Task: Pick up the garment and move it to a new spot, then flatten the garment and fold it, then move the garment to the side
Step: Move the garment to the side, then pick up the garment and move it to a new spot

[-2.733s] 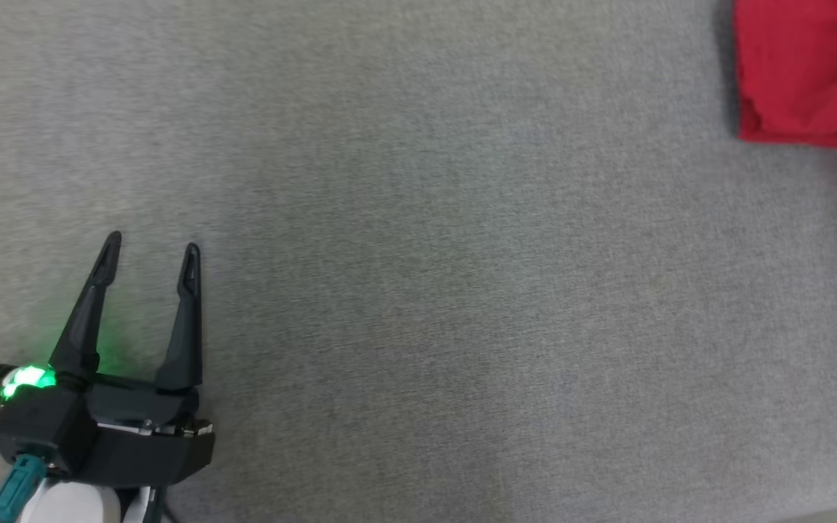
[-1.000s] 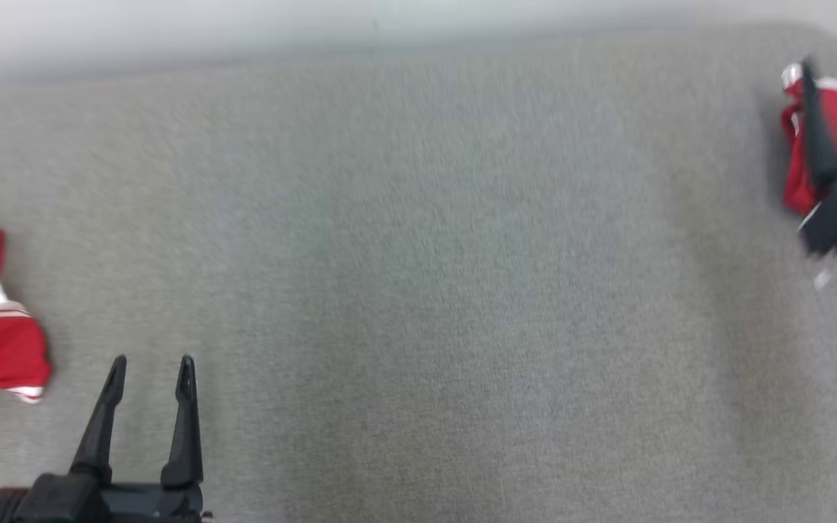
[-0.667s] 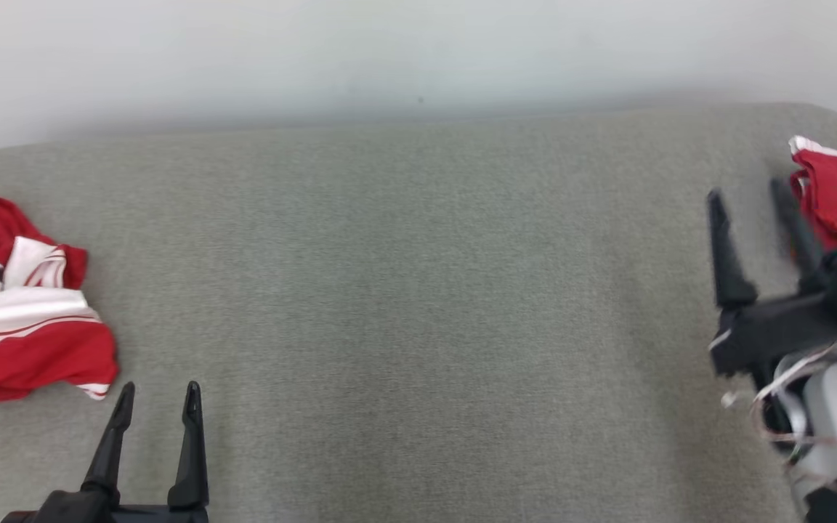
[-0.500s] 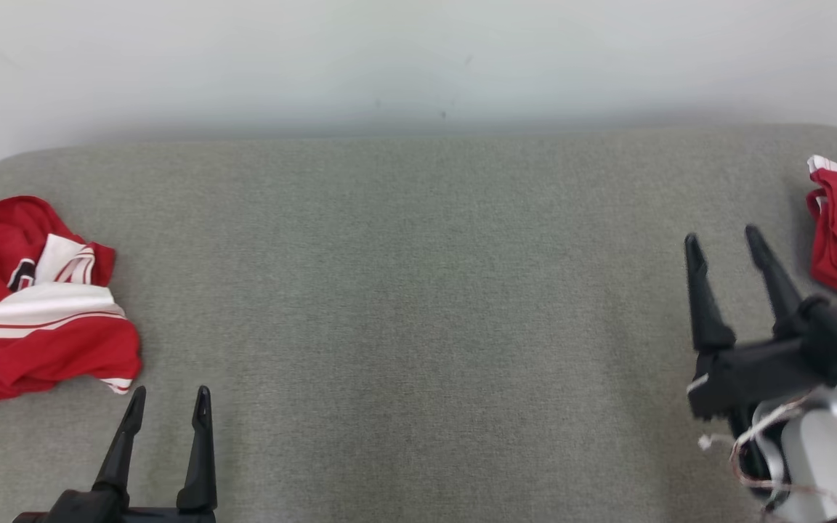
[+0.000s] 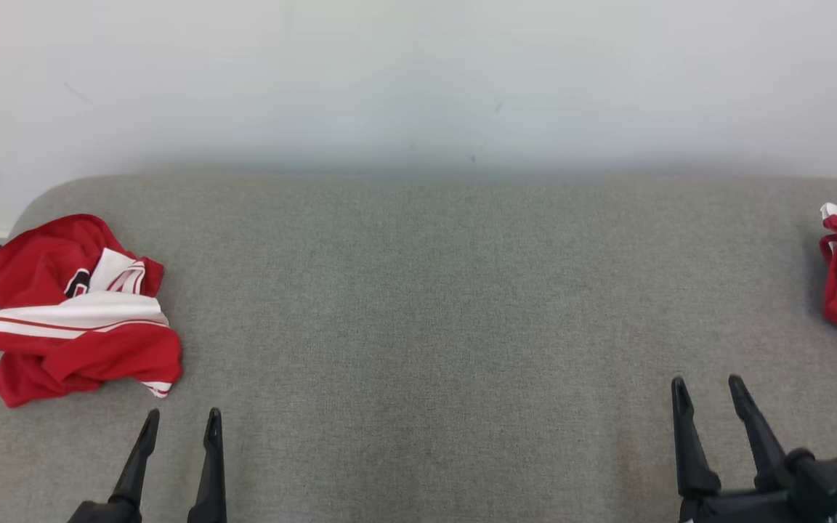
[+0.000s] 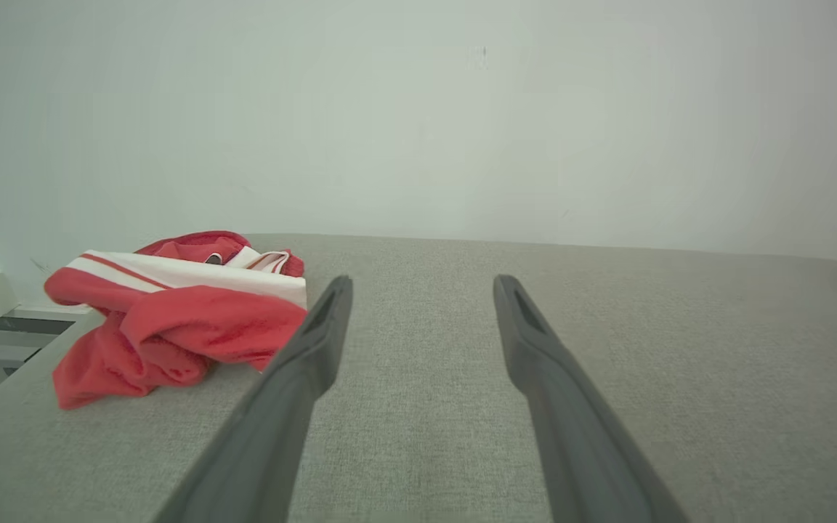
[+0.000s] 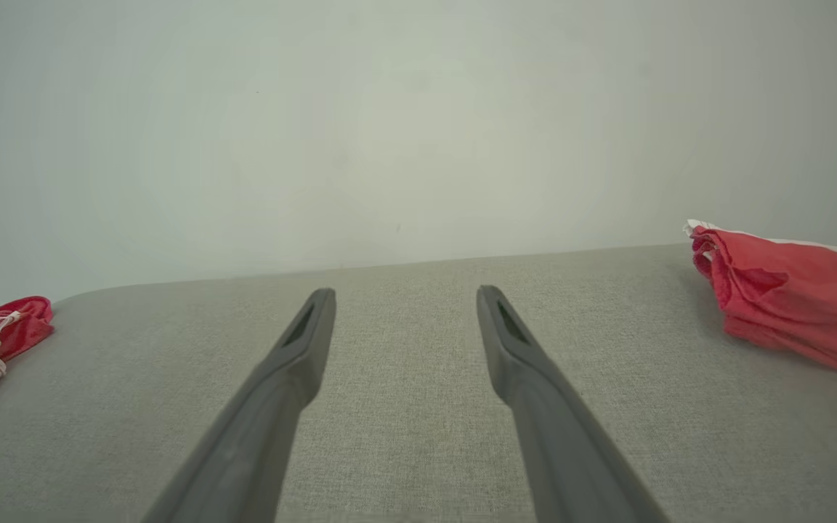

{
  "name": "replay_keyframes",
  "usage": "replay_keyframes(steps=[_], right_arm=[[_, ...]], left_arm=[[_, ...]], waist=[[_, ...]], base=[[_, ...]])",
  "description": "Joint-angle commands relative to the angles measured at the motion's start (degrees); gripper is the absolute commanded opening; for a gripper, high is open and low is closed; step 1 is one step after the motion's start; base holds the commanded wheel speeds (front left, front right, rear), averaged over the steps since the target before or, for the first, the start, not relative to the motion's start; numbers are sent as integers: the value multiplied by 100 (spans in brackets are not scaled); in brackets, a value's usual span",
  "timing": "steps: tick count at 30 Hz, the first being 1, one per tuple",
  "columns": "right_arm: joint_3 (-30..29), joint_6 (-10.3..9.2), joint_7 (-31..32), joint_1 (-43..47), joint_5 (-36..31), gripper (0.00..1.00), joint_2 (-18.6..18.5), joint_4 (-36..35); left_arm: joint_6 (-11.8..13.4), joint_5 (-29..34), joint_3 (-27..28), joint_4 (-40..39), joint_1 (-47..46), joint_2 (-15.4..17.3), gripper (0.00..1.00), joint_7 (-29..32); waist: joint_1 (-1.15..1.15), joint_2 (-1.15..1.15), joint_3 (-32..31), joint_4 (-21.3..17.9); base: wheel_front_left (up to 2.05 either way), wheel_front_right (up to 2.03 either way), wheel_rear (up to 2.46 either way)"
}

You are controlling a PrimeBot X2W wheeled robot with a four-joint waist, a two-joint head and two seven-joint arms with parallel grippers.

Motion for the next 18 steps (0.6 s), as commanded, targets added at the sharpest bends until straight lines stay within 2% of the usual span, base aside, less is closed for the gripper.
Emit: replay_keyframes(steps=[1,8,18], right_arm=[[-22,-13,-14,154,-39,100,54,-90],[-65,-13,-2,568,28,100,179,-138],[18,-13,2,537,49,100,200,-68]], left_arm=[[11,-5,31,44,87,-17,100,-18],[11,-72,111,231,133,47,100,-18],[11,-64,79,315,95,71,100,-18]], waist=[[1,1,-76,0],[1,1,-181,-33],[1,1,-210,-51]], base=[[0,0,0],[0,0,0],[0,0,0]])
